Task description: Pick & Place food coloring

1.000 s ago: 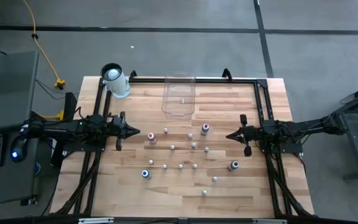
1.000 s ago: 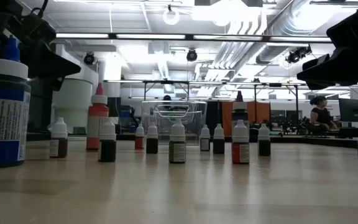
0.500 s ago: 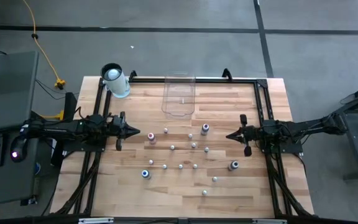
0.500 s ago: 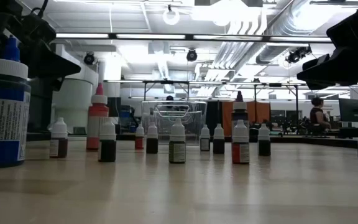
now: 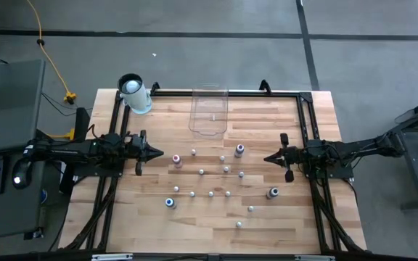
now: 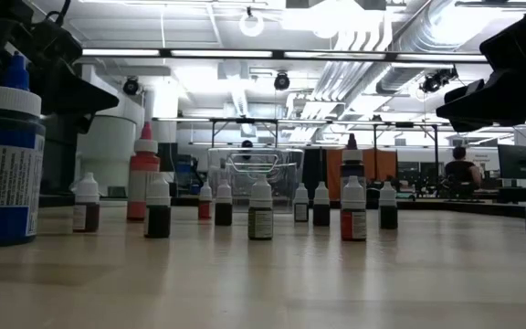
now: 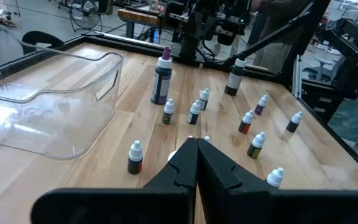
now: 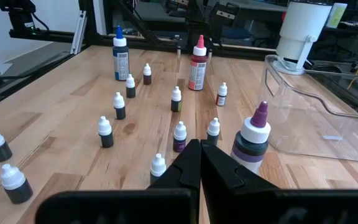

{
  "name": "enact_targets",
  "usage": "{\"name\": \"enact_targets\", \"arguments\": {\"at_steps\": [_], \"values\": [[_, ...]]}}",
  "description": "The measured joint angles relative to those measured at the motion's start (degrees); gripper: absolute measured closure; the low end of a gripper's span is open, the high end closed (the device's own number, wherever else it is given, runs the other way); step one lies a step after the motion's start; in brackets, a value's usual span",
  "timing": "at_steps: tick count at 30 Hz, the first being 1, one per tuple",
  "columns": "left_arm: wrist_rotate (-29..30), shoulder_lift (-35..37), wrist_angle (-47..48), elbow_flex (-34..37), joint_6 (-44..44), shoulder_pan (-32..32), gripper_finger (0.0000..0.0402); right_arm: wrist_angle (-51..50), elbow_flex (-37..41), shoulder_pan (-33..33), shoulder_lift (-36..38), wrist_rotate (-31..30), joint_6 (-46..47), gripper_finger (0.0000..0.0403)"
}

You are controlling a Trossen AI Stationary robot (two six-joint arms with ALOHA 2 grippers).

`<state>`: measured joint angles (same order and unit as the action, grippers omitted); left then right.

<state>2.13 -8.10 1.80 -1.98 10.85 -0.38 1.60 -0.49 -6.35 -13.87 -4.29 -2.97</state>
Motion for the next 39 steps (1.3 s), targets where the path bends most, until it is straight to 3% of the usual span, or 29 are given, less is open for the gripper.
{"name": "enact_targets", "arguments": {"at_steps": [32, 39], "values": [[0.0, 0.0, 0.0, 0.0, 0.0, 0.0, 0.0401, 2.8, 0.0, 0.0, 0.0, -0.1, 0.1, 0.0402], [0.0, 0.0, 0.0, 0.0, 0.0, 0.0, 0.0401, 3.1, -0.2, 0.0, 0.0, 0.0, 4.2, 0.0402]]}}
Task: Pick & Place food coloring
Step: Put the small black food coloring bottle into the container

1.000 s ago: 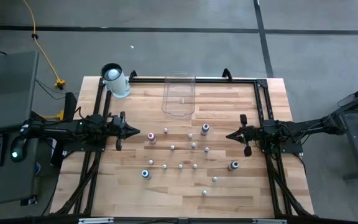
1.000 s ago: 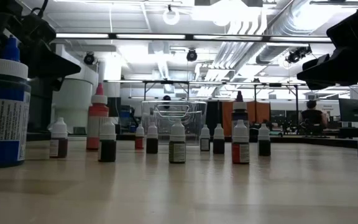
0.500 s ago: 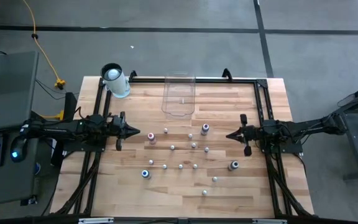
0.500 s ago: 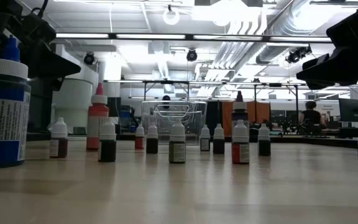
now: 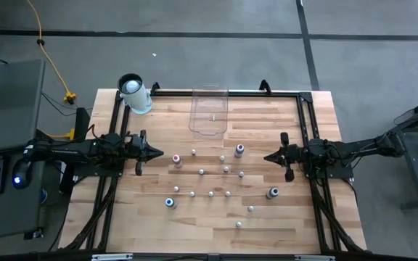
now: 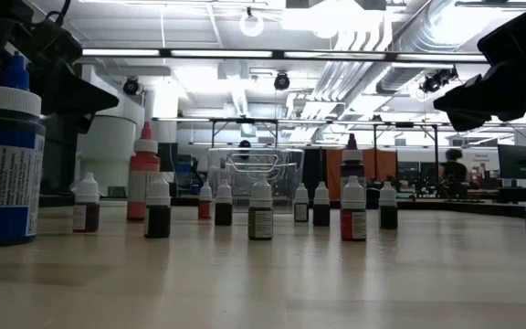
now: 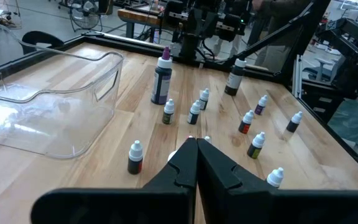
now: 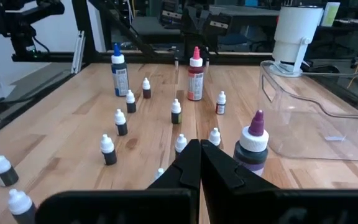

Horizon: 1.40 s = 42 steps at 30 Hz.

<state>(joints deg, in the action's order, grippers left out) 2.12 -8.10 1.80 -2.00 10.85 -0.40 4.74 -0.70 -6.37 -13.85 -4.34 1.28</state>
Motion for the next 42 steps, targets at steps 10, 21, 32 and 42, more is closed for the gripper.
{"name": "enact_targets", "arguments": {"at_steps": [10, 21, 32, 42], "values": [[0.0, 0.0, 0.0, 0.0, 0.0, 0.0, 0.0401, -9.6, -10.5, 0.0, 0.0, -4.5, -0.2, 0.0402], [0.0, 0.0, -0.3, 0.0, 0.0, 0.0, 0.0401, -26.9, -26.7, 0.0, -0.8, -7.9, 0.3, 0.0402], [0.0, 0.0, -0.3, 0.0, 0.0, 0.0, 0.0401, -40.6, -44.6, 0.0, -18.5, -5.1, 2.8, 0.0402], [0.0, 0.0, -0.3, 0.0, 0.0, 0.0, 0.0401, -51.4, -62.9, 0.0, -40.9, 2.8, 2.8, 0.0402]]}}
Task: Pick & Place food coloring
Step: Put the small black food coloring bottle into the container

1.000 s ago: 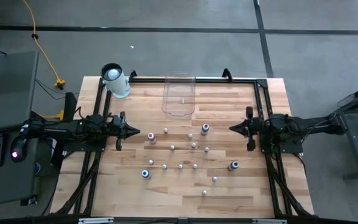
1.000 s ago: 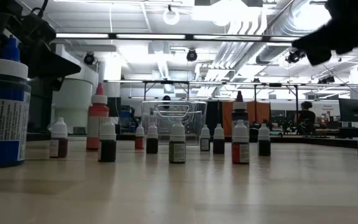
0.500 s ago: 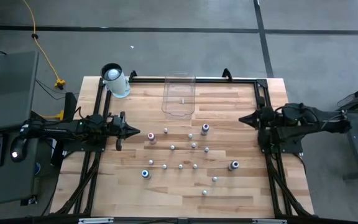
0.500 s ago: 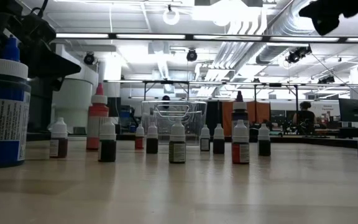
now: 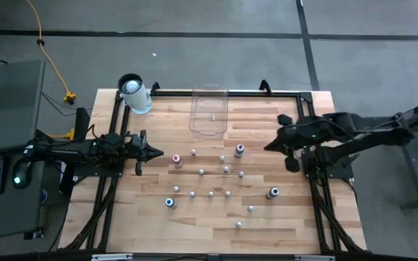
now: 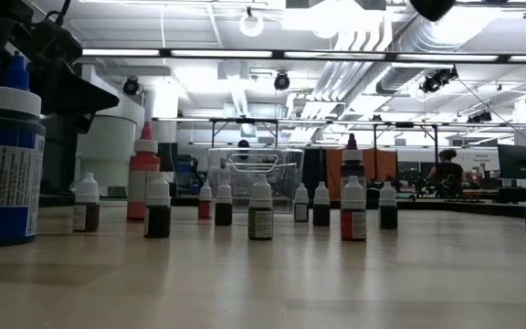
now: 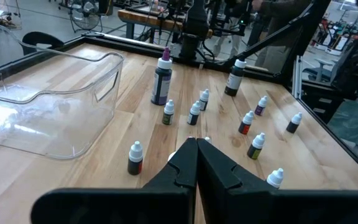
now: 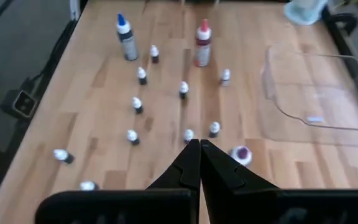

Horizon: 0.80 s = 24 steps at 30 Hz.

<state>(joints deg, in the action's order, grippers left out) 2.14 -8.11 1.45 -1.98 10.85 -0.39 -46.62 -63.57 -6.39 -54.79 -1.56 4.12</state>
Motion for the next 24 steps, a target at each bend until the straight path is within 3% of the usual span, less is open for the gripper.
{"name": "enact_targets", "arguments": {"at_steps": [11, 24], "values": [[0.0, 0.0, 0.0, 0.0, 0.0, 0.0, 0.0401, -5.4, -11.1, -3.8, -18.4, 5.0, 1.9, 0.0402], [0.0, 0.0, 0.0, 0.0, 0.0, 0.0, 0.0401, -6.4, -11.5, -14.7, -27.0, 6.2, 13.3, 0.0402]]}}
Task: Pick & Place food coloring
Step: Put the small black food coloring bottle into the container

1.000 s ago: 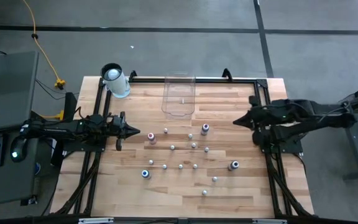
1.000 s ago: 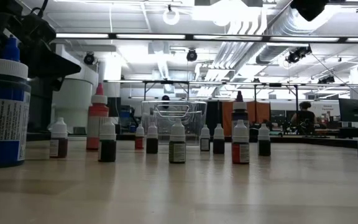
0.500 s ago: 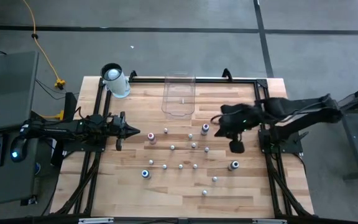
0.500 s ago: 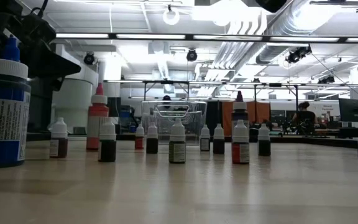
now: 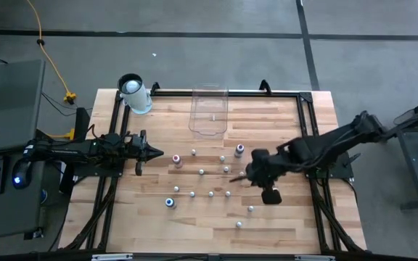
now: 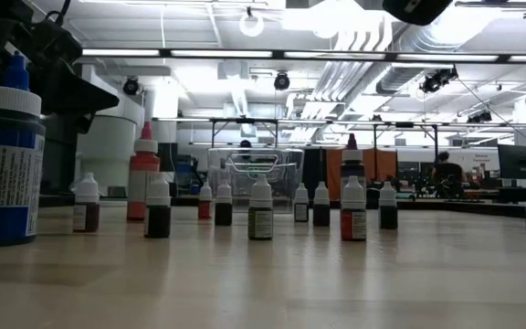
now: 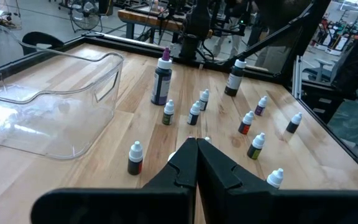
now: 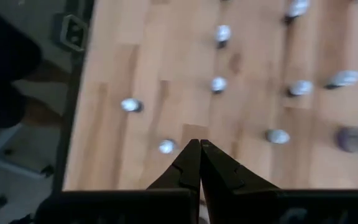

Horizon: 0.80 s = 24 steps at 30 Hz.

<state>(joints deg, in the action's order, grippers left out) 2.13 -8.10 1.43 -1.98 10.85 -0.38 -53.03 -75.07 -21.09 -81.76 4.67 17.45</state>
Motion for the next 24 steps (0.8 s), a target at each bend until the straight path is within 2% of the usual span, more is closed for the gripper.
{"name": "enact_targets", "arguments": {"at_steps": [9, 14, 21, 24], "values": [[0.0, 0.0, 0.0, 0.0, 0.0, 0.0, 0.0401, 6.6, 0.0, -4.5, -8.8, 3.2, -4.7, 0.0402], [0.0, 0.0, 0.0, 0.0, 0.0, 0.0, 0.0401, 8.2, -3.6, -6.6, -14.5, 4.6, -8.7, 0.0402], [0.0, 0.0, 0.0, 0.0, 0.0, 0.0, 0.0401, 6.2, -9.0, -10.0, -20.8, 4.6, -16.4, 0.0402], [0.0, 0.0, 0.0, 0.0, 0.0, 0.0, 0.0401, 5.7, -9.7, -11.8, -23.5, 1.9, -20.0, 0.0402]]}}
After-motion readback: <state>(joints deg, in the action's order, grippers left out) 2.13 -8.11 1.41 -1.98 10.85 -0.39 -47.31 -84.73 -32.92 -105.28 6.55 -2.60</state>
